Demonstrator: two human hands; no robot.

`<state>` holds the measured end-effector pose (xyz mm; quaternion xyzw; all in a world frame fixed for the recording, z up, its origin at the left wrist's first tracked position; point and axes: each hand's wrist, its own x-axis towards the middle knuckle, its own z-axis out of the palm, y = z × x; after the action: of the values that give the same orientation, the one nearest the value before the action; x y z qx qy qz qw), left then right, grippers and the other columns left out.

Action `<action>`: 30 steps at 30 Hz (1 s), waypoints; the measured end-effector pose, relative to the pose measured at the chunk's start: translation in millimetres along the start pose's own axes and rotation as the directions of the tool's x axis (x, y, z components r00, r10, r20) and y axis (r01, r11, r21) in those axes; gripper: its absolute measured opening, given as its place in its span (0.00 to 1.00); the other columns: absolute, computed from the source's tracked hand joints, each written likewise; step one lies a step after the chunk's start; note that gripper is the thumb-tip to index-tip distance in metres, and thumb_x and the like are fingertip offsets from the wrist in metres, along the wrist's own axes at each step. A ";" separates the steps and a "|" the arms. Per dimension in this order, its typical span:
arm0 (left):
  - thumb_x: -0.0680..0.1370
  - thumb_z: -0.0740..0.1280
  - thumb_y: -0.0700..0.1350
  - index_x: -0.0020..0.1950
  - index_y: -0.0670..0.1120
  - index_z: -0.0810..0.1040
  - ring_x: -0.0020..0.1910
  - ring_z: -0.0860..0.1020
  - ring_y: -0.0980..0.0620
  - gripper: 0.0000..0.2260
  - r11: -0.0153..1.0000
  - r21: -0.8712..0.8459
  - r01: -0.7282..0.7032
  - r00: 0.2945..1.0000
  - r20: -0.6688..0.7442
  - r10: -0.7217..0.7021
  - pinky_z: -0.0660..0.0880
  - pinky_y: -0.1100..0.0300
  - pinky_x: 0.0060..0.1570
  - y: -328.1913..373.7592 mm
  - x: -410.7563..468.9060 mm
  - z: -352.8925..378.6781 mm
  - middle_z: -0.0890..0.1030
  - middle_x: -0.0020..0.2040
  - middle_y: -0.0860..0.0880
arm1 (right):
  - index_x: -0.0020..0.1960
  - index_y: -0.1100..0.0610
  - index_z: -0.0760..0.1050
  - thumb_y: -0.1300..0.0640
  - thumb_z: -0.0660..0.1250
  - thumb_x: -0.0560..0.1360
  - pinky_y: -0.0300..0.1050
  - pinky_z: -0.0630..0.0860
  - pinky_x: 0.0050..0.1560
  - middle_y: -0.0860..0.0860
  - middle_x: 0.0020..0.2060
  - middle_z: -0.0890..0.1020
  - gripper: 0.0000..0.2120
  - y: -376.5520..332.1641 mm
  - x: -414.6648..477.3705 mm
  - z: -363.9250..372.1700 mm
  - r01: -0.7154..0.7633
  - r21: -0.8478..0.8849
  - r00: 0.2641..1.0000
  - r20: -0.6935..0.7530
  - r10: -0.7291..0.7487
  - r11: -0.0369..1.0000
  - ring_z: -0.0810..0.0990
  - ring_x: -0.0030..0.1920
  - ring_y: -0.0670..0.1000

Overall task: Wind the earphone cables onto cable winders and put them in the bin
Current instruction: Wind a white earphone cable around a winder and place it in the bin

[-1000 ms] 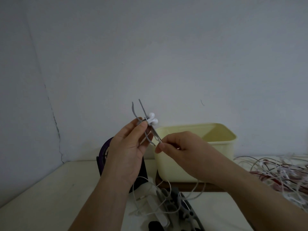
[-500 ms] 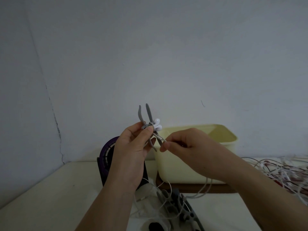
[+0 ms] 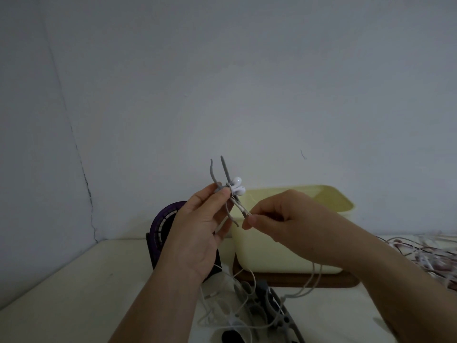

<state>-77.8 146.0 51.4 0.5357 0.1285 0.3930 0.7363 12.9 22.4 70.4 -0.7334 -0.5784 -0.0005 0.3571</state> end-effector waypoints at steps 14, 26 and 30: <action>0.74 0.66 0.37 0.53 0.40 0.82 0.45 0.84 0.56 0.09 0.996 -0.077 -0.040 0.998 0.049 0.043 0.80 0.62 0.45 1.1 2.9 0.6 0.86 0.47 0.46 | 0.43 0.50 0.80 0.45 0.65 0.75 0.33 0.69 0.31 0.43 0.26 0.77 0.10 6.1 3.9 9.0 -0.016 0.072 0.996 -0.086 0.022 0.997 0.74 0.29 0.42; 0.74 0.68 0.39 0.41 0.46 0.86 0.36 0.81 0.58 0.07 0.999 -0.031 0.032 0.998 -0.050 -0.034 0.75 0.61 0.41 -5.3 -2.9 7.6 0.84 0.37 0.50 | 0.42 0.52 0.81 0.56 0.68 0.70 0.46 0.76 0.29 0.45 0.35 0.81 0.03 20.9 11.8 33.9 0.258 -0.224 0.807 -0.486 -0.337 0.940 0.78 0.33 0.45; 0.64 0.73 0.45 0.43 0.48 0.84 0.40 0.81 0.58 0.08 0.998 0.039 0.058 0.998 -0.039 -0.056 0.73 0.59 0.45 -8.3 -2.7 6.9 0.84 0.37 0.53 | 0.42 0.54 0.81 0.57 0.66 0.72 0.48 0.75 0.25 0.49 0.34 0.80 0.05 24.3 12.7 33.0 0.286 -0.364 0.778 -0.452 -0.437 0.886 0.78 0.30 0.51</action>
<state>-71.7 138.4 46.2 0.5390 0.1655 0.3793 0.7336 24.1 48.7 38.4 -0.6215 -0.5845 -0.3490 0.3878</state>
